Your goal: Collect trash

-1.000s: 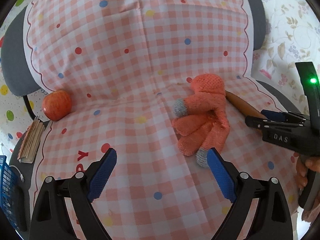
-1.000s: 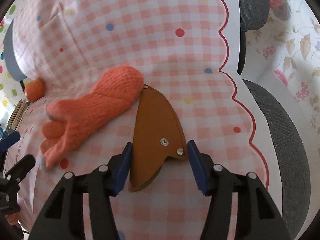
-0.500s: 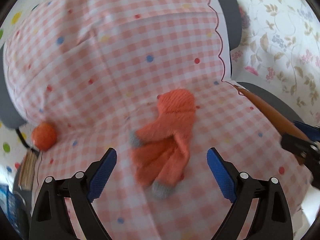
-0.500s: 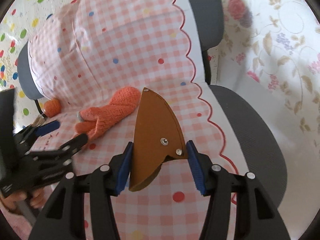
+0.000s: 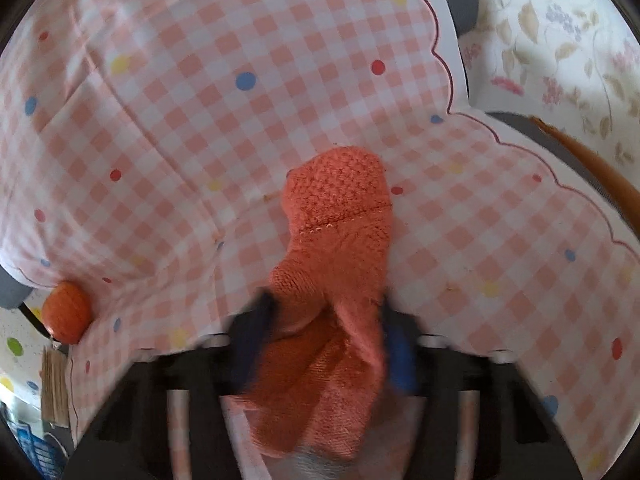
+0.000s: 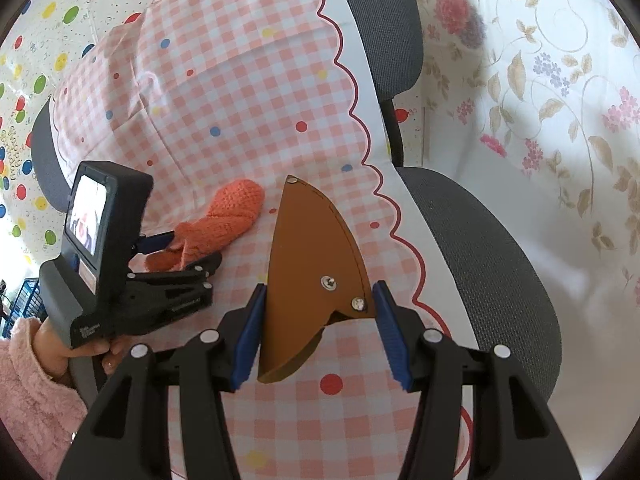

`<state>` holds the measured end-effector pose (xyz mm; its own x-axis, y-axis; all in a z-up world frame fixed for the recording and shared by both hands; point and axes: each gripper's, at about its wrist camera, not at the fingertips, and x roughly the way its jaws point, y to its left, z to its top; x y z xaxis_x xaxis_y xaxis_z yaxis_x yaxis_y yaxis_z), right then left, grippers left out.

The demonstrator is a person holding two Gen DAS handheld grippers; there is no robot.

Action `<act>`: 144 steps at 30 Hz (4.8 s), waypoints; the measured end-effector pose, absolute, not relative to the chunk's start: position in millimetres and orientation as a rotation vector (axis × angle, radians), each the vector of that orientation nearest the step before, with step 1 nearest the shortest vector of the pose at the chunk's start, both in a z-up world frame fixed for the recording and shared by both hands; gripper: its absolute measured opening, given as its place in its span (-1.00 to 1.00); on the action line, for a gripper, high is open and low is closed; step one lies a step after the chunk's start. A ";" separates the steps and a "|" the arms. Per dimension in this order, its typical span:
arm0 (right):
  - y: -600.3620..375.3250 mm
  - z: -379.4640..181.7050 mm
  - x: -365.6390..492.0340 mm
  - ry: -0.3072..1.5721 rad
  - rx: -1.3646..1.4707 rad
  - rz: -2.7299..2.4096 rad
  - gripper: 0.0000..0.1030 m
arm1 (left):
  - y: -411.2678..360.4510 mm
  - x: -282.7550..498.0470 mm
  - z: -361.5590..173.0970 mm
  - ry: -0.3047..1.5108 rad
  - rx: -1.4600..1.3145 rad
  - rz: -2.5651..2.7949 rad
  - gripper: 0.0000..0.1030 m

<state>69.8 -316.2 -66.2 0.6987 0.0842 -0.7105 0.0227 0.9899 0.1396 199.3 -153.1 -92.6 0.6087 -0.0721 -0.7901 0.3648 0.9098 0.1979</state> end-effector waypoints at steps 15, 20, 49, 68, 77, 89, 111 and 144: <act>-300.7 -37.6 -9.2 0.740 0.157 0.073 0.02 | -86.8 46.6 2.8 0.692 0.020 -0.472 -0.77; -298.2 -34.0 -46.5 0.735 0.165 0.068 0.02 | -89.4 -7.0 1.4 0.666 0.048 -0.501 -0.77; -368.8 -67.7 -228.9 0.770 0.228 -0.282 0.03 | -240.9 -125.2 -58.1 0.765 0.186 -0.901 -0.72; -405.6 -56.6 -248.0 0.742 0.252 -0.383 0.38 | -192.1 -100.1 -49.7 0.728 0.171 -0.639 0.59; -371.3 -3.5 -234.9 0.653 0.147 -0.310 0.49 | -131.6 -96.3 -11.7 0.677 0.157 -0.466 0.69; -306.9 29.5 -177.1 0.630 0.053 -0.105 0.88 | -41.9 -95.5 24.8 0.689 0.127 -0.206 0.79; -221.7 45.6 -117.1 0.687 -0.088 0.068 0.88 | 40.2 -94.9 36.7 0.805 0.072 0.098 0.86; -238.1 31.8 -119.2 0.715 -0.049 0.068 0.88 | 29.9 -104.0 41.1 0.796 0.062 0.103 0.86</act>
<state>-119.2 -238.1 31.8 0.7529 0.0455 -0.6566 -0.0791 0.9966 -0.0217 -104.0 29.9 41.1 0.6953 0.1153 -0.7095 -0.0688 0.9932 0.0940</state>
